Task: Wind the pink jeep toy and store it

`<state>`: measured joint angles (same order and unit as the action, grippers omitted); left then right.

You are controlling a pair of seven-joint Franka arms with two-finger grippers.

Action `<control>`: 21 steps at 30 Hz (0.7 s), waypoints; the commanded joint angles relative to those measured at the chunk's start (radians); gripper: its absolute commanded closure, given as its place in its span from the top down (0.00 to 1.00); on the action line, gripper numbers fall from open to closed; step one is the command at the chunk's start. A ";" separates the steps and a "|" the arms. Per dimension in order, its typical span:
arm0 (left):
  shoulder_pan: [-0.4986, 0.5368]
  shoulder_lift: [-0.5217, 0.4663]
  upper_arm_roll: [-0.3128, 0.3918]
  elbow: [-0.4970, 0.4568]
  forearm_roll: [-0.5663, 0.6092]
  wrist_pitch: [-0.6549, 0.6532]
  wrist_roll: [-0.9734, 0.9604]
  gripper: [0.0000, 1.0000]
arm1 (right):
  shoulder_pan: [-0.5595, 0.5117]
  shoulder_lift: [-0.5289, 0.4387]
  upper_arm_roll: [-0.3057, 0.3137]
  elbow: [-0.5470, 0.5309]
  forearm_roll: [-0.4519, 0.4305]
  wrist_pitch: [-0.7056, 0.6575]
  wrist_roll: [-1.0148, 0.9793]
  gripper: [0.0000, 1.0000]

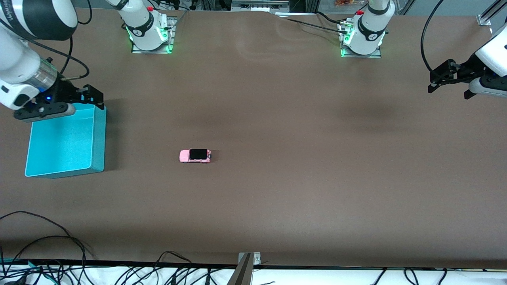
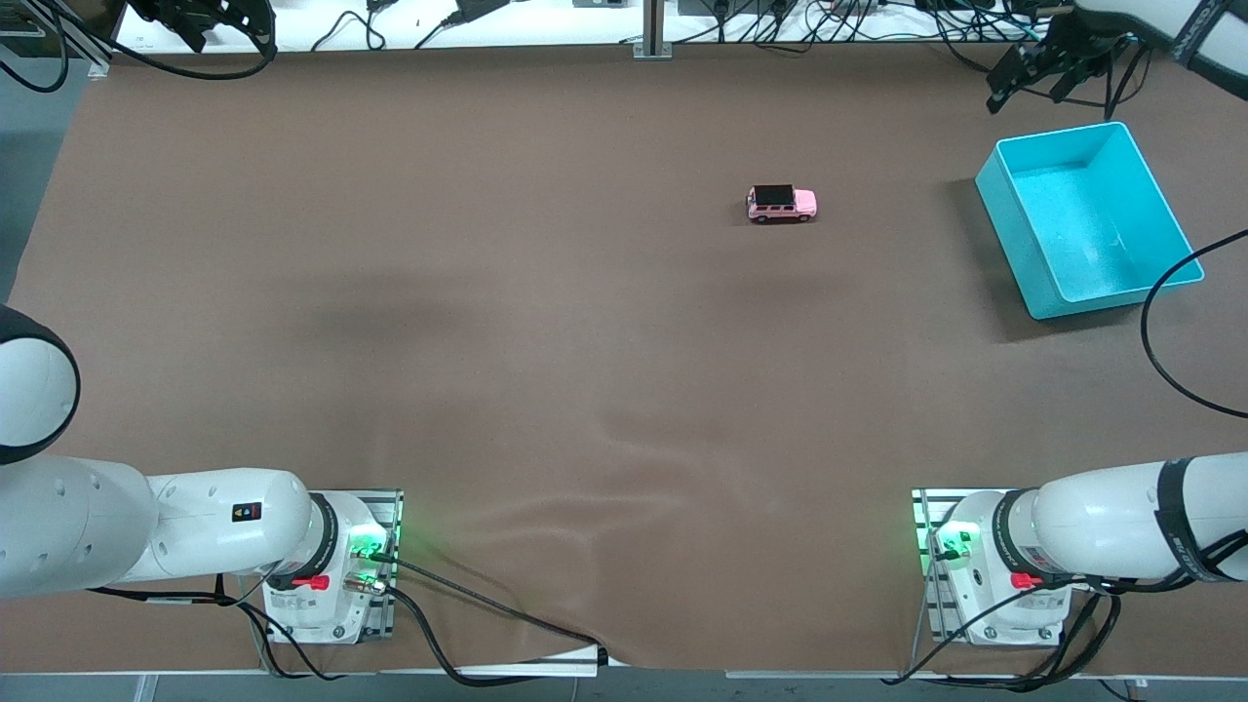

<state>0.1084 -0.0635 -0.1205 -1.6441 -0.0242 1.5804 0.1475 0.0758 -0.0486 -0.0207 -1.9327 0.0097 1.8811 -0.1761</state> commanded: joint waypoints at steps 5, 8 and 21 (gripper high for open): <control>-0.033 -0.015 0.011 0.049 -0.017 -0.074 -0.089 1.00 | 0.001 -0.031 0.094 -0.130 0.013 0.147 -0.172 1.00; -0.090 -0.010 0.080 0.058 -0.017 -0.085 -0.088 1.00 | 0.001 -0.005 0.117 -0.146 0.012 0.170 -0.191 1.00; -0.147 0.010 0.120 0.067 -0.008 -0.094 -0.091 1.00 | 0.010 0.156 0.231 -0.124 -0.004 0.275 -0.517 1.00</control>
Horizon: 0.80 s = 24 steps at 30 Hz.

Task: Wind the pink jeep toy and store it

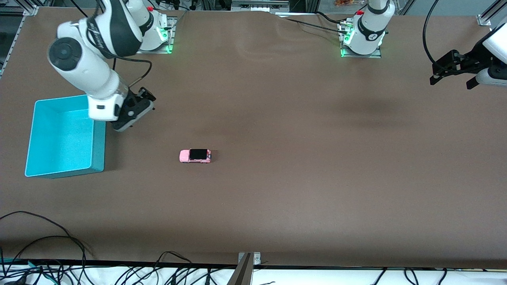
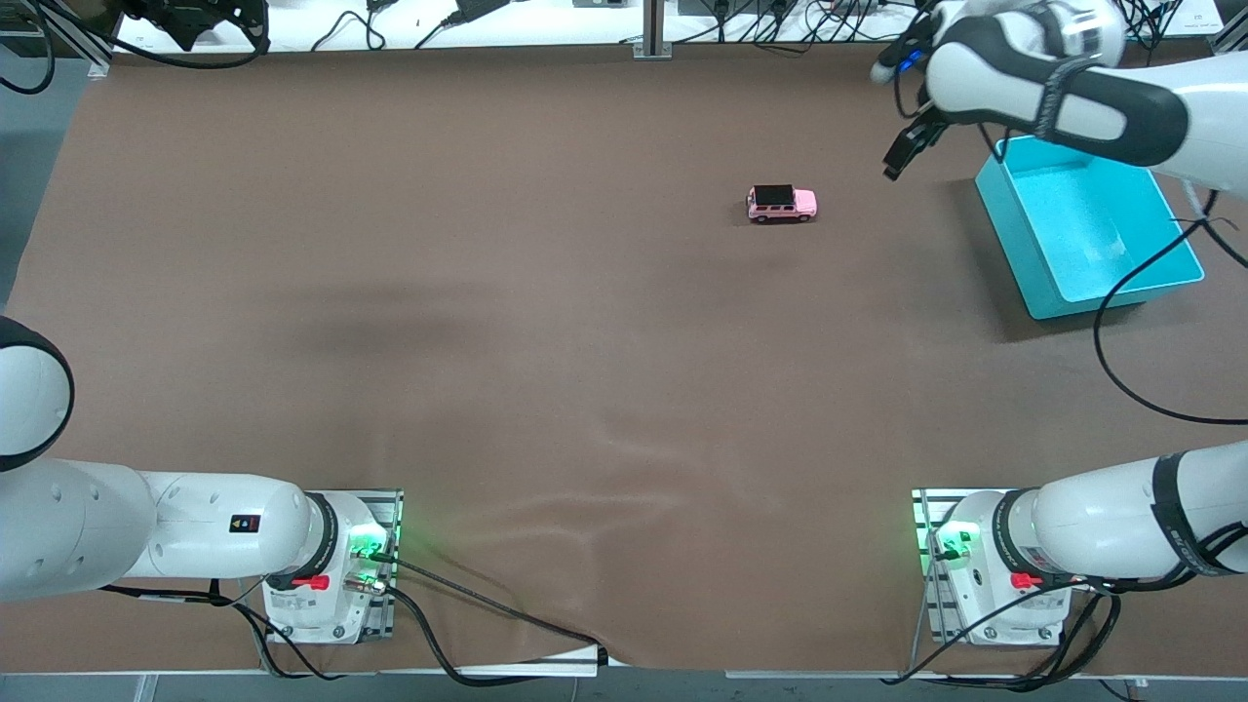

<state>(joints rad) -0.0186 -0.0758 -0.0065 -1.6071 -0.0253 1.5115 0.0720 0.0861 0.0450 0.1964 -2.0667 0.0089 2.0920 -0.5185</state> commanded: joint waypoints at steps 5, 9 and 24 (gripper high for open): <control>-0.017 0.039 0.006 0.038 -0.005 -0.025 -0.012 1.00 | 0.000 0.131 0.014 0.014 0.000 0.123 -0.274 1.00; -0.012 0.042 0.010 0.039 -0.004 -0.019 -0.004 1.00 | 0.006 0.196 0.015 0.014 -0.001 0.210 -0.340 1.00; 0.002 0.082 0.014 0.082 -0.016 -0.024 -0.014 1.00 | 0.138 0.378 0.012 0.207 -0.018 0.286 -0.406 0.97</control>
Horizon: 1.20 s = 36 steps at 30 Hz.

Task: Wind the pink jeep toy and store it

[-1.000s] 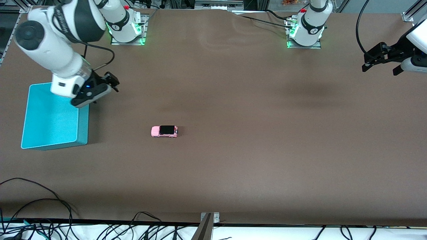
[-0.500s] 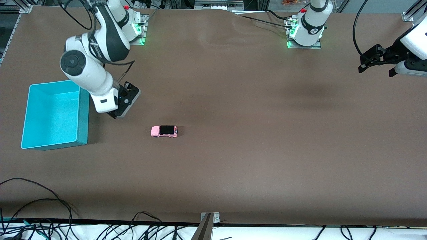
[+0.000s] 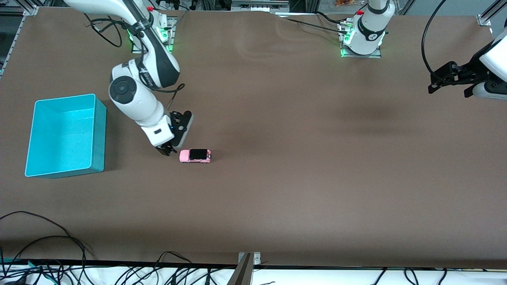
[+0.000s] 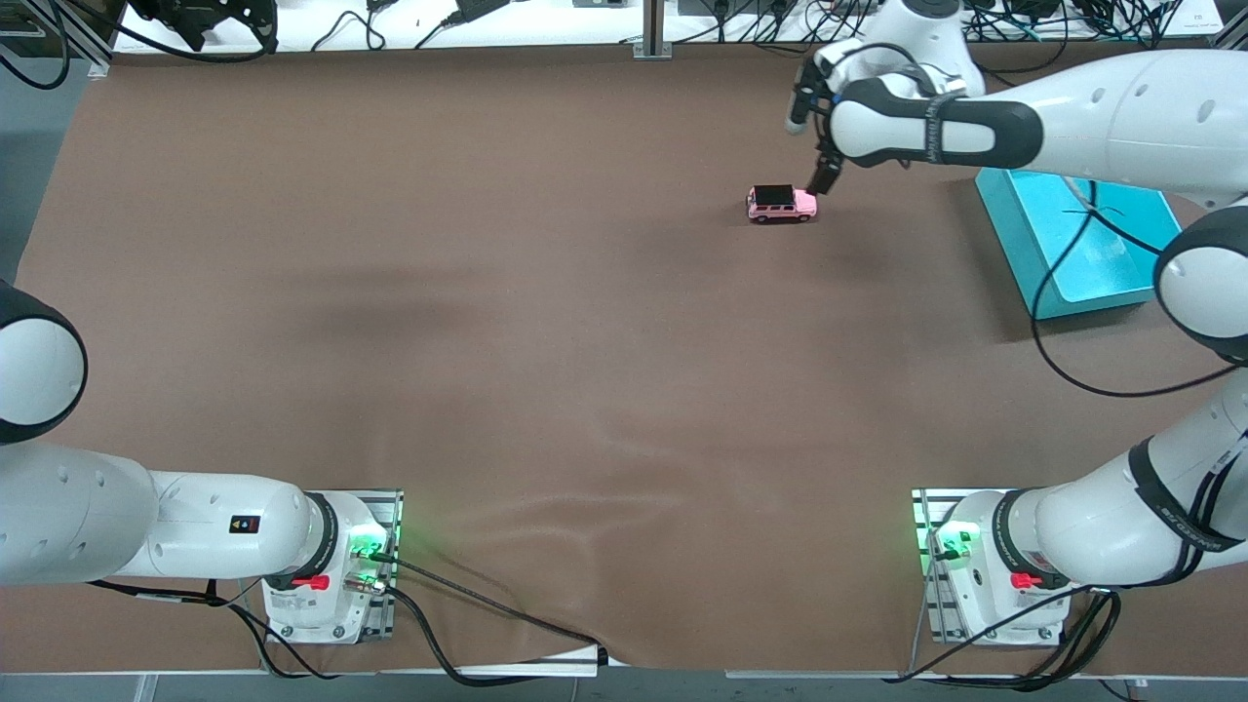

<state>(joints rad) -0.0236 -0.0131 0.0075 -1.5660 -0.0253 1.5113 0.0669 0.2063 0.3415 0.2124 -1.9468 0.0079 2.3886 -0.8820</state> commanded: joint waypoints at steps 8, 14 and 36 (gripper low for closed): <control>0.010 0.019 0.003 0.066 -0.007 -0.022 -0.009 1.00 | 0.018 0.140 -0.004 0.094 -0.059 -0.005 -0.092 0.97; 0.016 0.024 0.003 0.076 -0.007 -0.019 -0.007 1.00 | 0.019 0.148 -0.005 0.097 -0.059 -0.003 -0.129 0.97; 0.016 0.041 0.003 0.080 -0.007 -0.014 -0.009 1.00 | 0.085 0.292 -0.056 0.187 -0.059 0.124 -0.147 0.99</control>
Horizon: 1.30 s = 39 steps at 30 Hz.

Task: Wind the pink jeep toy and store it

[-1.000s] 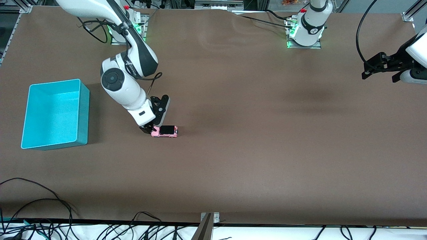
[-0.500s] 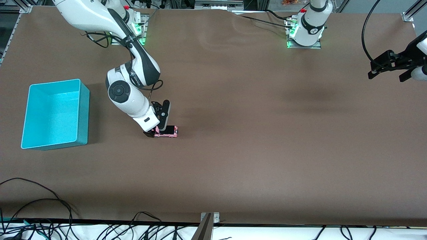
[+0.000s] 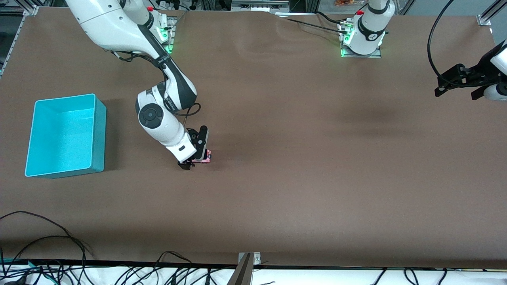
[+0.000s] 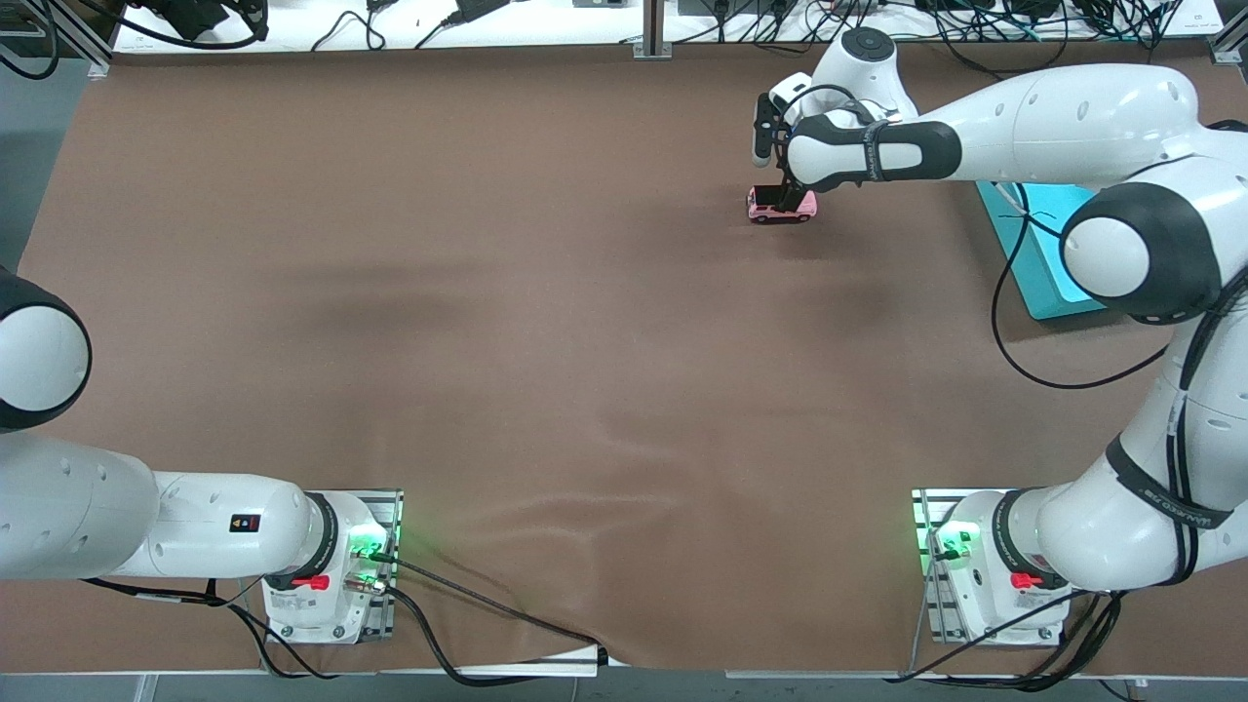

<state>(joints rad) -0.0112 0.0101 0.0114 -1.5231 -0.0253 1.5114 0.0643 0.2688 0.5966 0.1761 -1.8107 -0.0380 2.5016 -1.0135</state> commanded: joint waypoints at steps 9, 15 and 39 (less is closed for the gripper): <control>0.004 0.024 -0.002 0.037 -0.008 -0.014 -0.005 1.00 | 0.027 0.069 -0.020 0.050 -0.013 0.082 -0.016 0.98; 0.002 0.027 -0.002 0.049 -0.007 -0.014 -0.004 1.00 | 0.046 0.061 -0.041 0.034 -0.006 0.089 -0.011 0.96; 0.004 0.027 -0.002 0.050 -0.005 -0.014 0.003 1.00 | 0.046 -0.076 -0.043 -0.021 0.027 -0.047 0.150 0.38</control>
<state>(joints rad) -0.0112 0.0205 0.0110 -1.5098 -0.0253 1.5114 0.0644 0.3037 0.6236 0.1460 -1.7918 -0.0300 2.5479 -0.9020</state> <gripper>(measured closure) 0.000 0.485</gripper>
